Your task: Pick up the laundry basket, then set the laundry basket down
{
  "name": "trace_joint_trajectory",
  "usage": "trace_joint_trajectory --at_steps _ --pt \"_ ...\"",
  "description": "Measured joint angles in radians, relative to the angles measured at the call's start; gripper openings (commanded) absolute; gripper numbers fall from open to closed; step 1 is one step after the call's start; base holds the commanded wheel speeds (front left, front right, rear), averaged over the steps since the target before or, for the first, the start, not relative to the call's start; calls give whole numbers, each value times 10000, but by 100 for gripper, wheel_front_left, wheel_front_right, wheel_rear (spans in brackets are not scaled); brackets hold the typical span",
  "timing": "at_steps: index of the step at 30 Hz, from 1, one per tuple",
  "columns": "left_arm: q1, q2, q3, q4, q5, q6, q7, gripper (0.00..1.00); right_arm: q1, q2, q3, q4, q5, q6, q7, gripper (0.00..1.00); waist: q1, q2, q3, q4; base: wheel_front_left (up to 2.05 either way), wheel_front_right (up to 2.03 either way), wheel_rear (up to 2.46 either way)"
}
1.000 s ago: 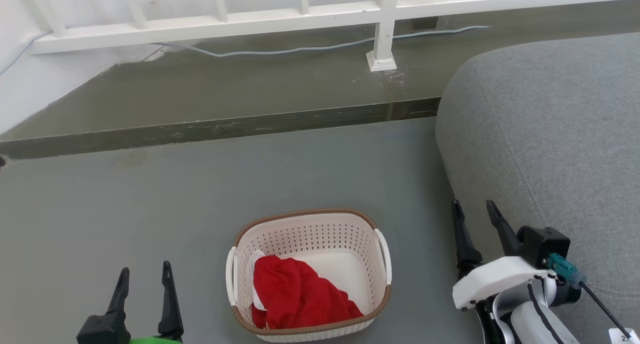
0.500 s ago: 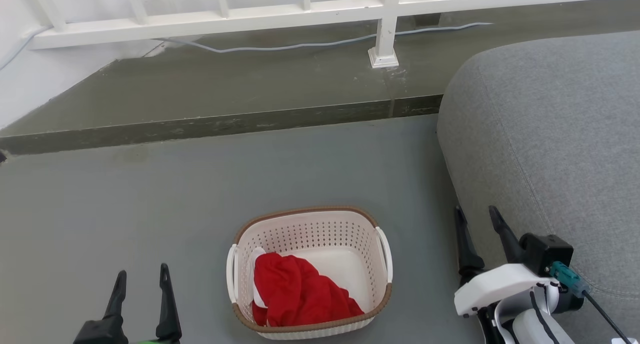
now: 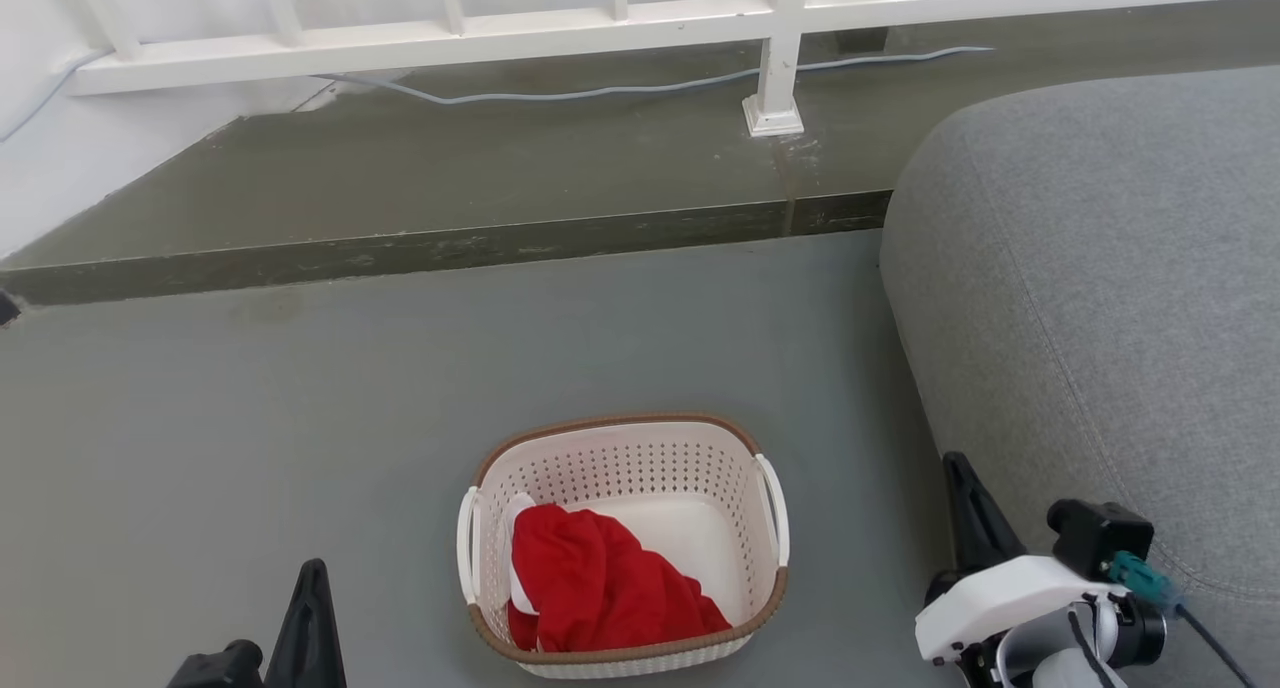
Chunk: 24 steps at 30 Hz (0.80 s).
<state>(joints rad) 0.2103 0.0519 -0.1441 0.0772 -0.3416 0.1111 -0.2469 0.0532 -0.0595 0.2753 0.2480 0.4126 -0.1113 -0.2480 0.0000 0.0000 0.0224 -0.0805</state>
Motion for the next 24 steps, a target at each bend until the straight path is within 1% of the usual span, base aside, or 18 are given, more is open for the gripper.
trace_joint_trajectory --at_steps 3,9,22,24 --pt "3 0 -2 -59 -378 -67 4 0 0 6 -61 -65 433 100 90 0 0 0 -5 30 0 0 0" --pt "-3 0 111 -98 -1534 -157 236 0 -2 17 -311 -127 1450 224 301 0 0 0 -12 82 0 0 0" --pt "-84 21 339 61 -3348 -407 656 0 -21 12 -796 -163 3104 424 719 0 0 0 -32 190 0 0 0" --pt "-147 33 387 84 -3557 -422 704 0 -25 4 -851 -163 3369 510 794 0 0 0 -36 206 0 0 0"
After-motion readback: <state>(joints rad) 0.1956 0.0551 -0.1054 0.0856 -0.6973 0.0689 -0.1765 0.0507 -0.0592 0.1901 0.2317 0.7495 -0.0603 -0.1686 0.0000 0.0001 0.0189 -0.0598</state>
